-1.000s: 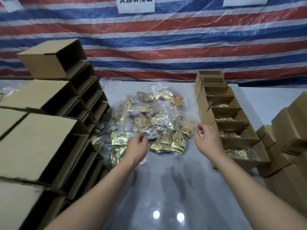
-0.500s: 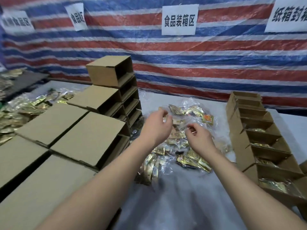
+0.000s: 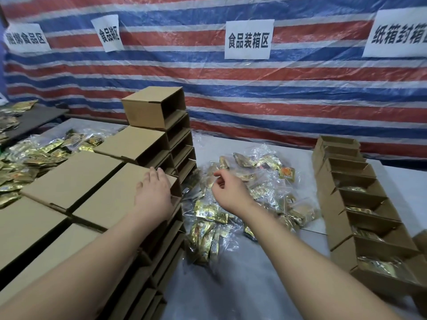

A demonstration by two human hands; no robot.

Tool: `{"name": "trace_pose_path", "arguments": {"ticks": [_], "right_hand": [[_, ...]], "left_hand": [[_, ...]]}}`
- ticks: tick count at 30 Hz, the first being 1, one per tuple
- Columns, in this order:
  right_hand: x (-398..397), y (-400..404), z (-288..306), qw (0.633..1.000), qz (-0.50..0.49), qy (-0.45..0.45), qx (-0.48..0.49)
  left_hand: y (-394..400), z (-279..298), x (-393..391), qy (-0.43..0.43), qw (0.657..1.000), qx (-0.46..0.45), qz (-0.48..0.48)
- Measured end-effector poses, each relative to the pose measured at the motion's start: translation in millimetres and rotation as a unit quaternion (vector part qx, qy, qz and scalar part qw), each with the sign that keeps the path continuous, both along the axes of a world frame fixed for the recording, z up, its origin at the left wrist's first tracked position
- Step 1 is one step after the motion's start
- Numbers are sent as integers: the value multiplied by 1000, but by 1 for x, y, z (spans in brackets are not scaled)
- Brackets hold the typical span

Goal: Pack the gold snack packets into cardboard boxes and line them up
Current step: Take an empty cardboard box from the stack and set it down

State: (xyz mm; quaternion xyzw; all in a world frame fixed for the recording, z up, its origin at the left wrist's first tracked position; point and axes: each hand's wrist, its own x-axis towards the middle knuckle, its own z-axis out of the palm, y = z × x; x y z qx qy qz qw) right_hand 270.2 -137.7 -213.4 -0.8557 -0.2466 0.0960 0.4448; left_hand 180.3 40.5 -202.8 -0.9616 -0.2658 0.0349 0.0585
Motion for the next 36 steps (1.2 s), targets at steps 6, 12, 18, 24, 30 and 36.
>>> {"name": "trace_pose_path", "arguments": {"ticks": [6,12,18,24,30,36], "right_hand": [[-5,9,9,1000,16,15,10],[-3,-14,61,998,20,-37,56],[4,-83,114,981,-75,-157,-89],[7,-171,62,967,-184,-17,-175],[-35,-226,-60,949,-243,164,-120],[-88,-214,-155,918,-281,225,-163]], "left_hand": [[-9,29,-7,-55,996,64,-30],[-46,100,6,-127,980,40,-145],[-113,127,43,-174,933,-3,-315],[-185,65,81,-96,904,-115,-401],[-190,-56,60,65,913,-202,-348],[-187,-147,9,98,903,-332,-254]]}}
